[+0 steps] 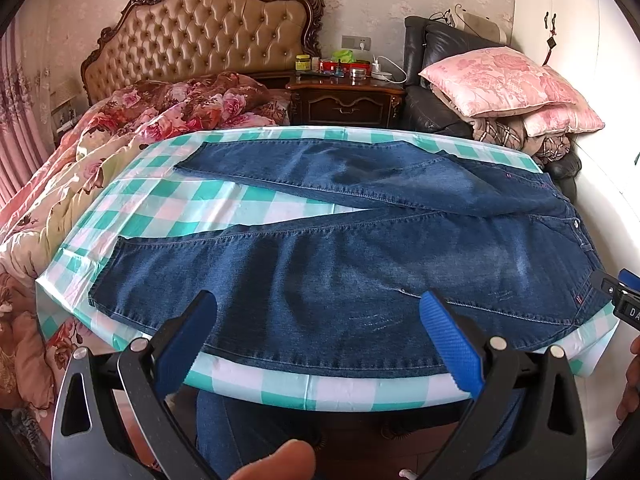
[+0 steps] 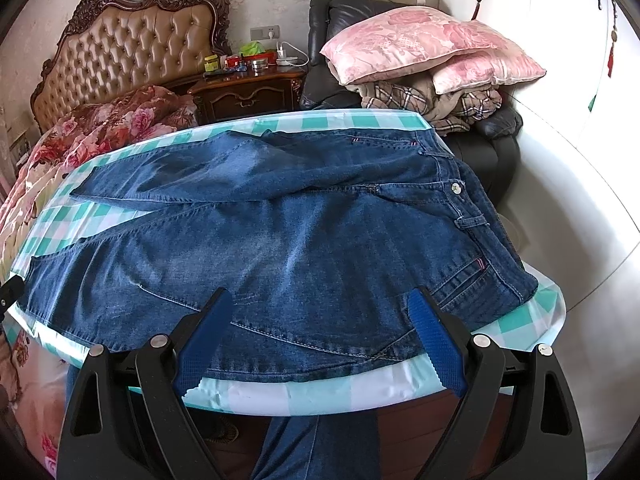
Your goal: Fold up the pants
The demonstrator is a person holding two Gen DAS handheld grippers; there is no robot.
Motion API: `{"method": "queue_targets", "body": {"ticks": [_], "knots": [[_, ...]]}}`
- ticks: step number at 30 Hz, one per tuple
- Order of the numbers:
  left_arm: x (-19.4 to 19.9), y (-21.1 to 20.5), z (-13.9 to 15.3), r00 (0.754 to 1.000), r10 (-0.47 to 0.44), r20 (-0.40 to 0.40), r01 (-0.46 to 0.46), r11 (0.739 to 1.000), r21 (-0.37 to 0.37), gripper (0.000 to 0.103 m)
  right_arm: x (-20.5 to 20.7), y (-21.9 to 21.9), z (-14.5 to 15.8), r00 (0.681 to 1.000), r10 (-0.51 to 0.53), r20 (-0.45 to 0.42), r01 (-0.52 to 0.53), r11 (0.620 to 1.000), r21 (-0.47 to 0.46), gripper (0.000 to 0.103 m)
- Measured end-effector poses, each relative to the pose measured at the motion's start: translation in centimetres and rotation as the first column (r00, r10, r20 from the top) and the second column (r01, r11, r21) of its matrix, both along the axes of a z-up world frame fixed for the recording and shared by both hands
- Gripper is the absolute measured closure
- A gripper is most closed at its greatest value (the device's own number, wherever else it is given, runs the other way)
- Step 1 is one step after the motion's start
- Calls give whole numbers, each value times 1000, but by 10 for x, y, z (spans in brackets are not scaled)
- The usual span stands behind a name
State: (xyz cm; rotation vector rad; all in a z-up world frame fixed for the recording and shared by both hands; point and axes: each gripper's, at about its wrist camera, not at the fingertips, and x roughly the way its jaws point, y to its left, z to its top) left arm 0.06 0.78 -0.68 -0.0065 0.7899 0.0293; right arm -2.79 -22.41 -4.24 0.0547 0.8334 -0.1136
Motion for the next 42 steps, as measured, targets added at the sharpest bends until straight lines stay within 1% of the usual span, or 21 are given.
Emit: {"method": "queue_targets", "body": {"ticks": [10,31,37,40,42], "knots": [[0,4,-1,1000,2,-4,-2,1000,-5,1,0,-3,0,1000,-1,-12,1,1000,5,17],[1,-1,-6,1000,6,-17,-6,1000,-2,1,1,-4,-6,1000,-2,-26,2,1000,9,17],[11,-2,-12,999,-2,-41,2,1000,-13,1,4,-5,-13,999,-1,-40,1,1000,6,17],[19,-2,-18,998,-13,-62,11,999,-32,1,14,-10,-19,998,0,-61,1,1000,12,17],[24,-3,-21,997,-12,-70,10,1000,-29,1,21,-14,-21,998,3,-71,-3,1000,9,17]]}}
